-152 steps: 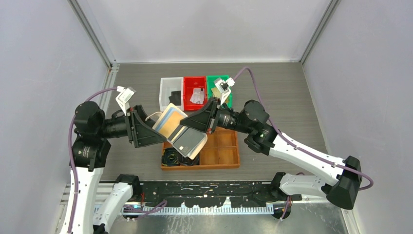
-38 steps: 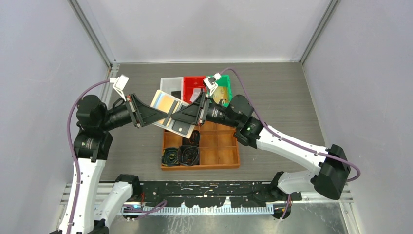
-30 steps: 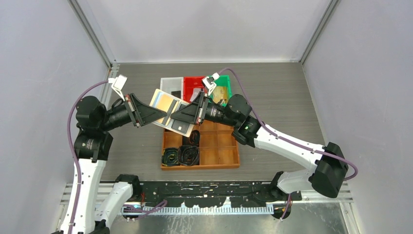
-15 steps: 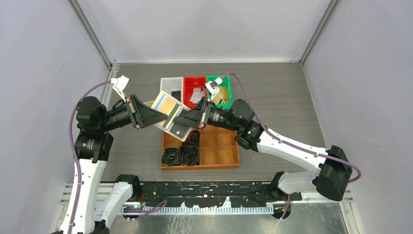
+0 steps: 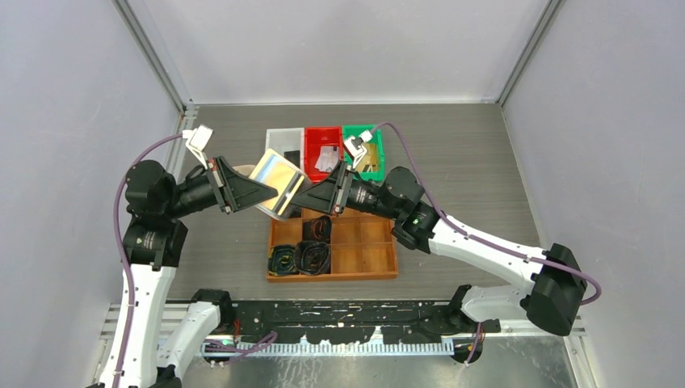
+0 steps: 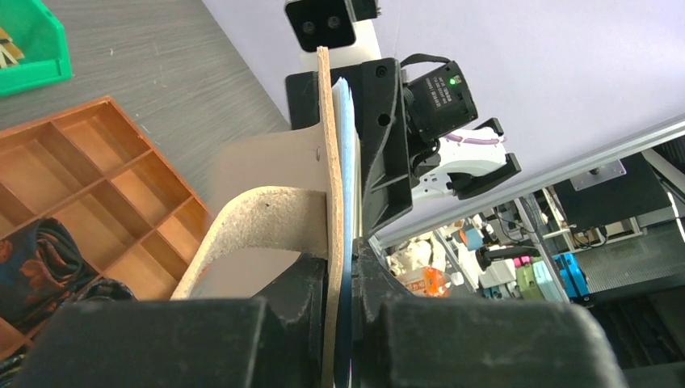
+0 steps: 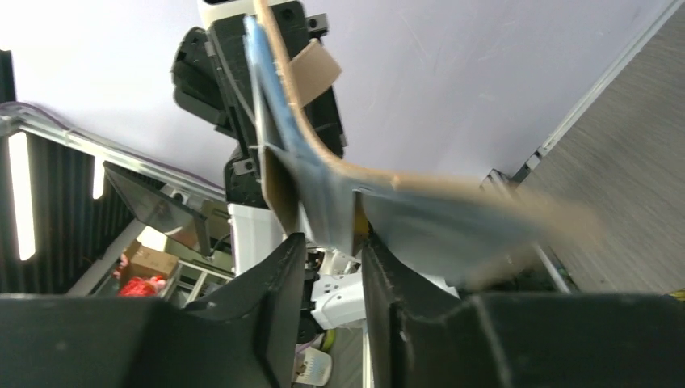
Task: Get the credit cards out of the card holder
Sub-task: Remove the credit card from the card holder.
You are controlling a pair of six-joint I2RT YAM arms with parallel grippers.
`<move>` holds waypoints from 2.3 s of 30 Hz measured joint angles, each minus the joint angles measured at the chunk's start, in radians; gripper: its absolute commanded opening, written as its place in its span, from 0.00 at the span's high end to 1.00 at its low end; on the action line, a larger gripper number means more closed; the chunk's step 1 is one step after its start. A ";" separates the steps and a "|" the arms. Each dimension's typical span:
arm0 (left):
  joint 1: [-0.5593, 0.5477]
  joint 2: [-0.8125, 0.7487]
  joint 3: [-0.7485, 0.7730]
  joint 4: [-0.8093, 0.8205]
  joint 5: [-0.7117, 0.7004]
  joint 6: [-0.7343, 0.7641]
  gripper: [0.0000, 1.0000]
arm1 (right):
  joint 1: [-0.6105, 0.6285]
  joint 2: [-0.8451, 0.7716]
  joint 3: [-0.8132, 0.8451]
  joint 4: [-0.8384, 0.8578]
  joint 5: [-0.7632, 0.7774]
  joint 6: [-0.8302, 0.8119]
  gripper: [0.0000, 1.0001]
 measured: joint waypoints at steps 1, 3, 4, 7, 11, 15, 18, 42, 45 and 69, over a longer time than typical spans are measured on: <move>0.001 -0.001 0.000 0.003 -0.003 0.000 1.00 | 0.000 0.006 0.001 0.000 -0.002 0.001 0.59; 0.001 -0.004 0.001 0.002 -0.009 0.004 1.00 | 0.000 0.022 0.002 0.006 -0.005 0.007 0.59; 0.001 -0.004 0.001 -0.002 -0.011 0.008 1.00 | 0.000 0.031 0.002 0.012 -0.006 0.013 0.60; 0.001 -0.004 0.001 -0.009 -0.014 0.015 1.00 | 0.000 0.037 0.004 0.018 -0.008 0.016 0.64; 0.001 -0.004 0.003 -0.009 -0.018 0.021 1.00 | 0.000 0.037 0.003 0.021 -0.009 0.020 0.68; 0.001 -0.002 0.008 -0.011 -0.020 0.021 1.00 | 0.001 0.027 -0.004 0.011 -0.006 0.019 0.69; 0.001 0.000 0.008 -0.010 -0.019 0.016 1.00 | 0.001 -0.010 -0.031 -0.001 0.003 0.014 0.68; 0.000 0.001 0.018 -0.009 -0.019 -0.005 1.00 | 0.009 0.025 0.050 0.039 -0.040 -0.005 0.68; 0.000 0.001 0.018 -0.008 -0.019 -0.005 1.00 | 0.009 0.037 0.054 0.040 -0.043 -0.003 0.80; -0.025 0.011 0.018 -0.040 0.011 -0.005 0.90 | 0.032 -0.043 -0.048 0.058 0.033 -0.027 0.99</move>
